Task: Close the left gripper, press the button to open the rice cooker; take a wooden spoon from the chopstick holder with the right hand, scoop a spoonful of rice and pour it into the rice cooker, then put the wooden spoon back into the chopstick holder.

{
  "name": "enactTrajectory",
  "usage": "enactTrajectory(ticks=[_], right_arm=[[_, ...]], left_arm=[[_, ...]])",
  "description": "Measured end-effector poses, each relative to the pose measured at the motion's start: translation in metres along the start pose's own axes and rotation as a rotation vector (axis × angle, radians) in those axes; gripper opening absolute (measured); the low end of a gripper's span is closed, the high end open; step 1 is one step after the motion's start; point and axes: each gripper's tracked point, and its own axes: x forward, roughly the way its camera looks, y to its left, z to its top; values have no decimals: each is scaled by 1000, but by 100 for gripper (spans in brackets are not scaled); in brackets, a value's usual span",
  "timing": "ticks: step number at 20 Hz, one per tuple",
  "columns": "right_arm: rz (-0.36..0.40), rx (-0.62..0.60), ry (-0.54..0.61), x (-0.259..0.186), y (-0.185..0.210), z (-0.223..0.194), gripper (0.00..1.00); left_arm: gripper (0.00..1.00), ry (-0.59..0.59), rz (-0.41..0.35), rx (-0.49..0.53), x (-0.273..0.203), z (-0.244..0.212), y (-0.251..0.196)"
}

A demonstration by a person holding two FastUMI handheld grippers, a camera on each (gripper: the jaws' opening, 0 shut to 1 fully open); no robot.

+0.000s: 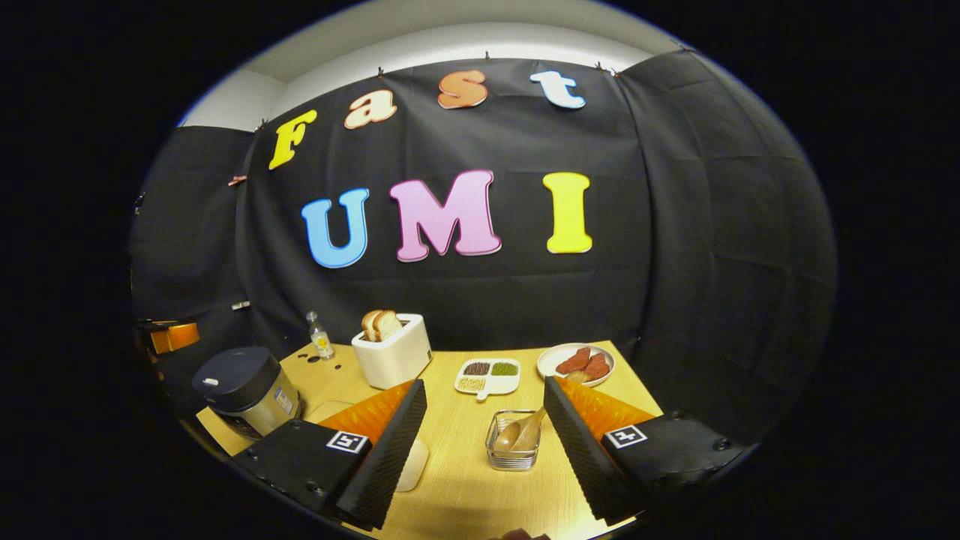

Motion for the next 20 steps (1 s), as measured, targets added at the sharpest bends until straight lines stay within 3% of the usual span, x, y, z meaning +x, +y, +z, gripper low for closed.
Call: enactTrajectory(ticks=[3, 8, 14, 20], right_arm=[[-23, -19, 16, -35, 13, -4, 98], [-100, -37, -34, -92, 41, 6, 98], [-126, -53, -77, -123, 77, 12, 98], [-134, -40, -85, -129, 96, 12, 98]], left_arm=[[96, -36, -92, 25, -19, 9, -23], [99, -50, -189, -75, -48, 3, -24], [98, -82, -170, -85, -62, 1, 10], [98, -64, -192, -81, -72, -14, 18]])
